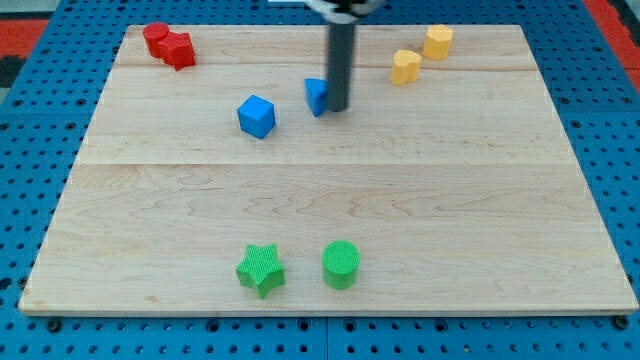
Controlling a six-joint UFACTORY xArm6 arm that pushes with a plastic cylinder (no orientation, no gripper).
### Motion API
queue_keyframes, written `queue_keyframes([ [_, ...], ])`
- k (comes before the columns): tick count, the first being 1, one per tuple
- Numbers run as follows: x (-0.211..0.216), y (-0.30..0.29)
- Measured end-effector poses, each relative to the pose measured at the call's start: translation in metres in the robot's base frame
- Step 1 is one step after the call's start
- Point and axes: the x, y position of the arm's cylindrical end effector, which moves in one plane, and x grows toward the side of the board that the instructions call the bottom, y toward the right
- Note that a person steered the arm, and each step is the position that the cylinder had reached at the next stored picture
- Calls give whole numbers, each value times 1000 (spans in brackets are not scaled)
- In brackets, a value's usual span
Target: Place blue blocks parallel to yellow blocks
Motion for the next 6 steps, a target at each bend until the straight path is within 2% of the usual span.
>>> queue_keyframes([
  [1, -19, -41],
  [2, -49, -49],
  [4, -44, -158],
  [5, -78, -123],
  [6, -87, -68],
])
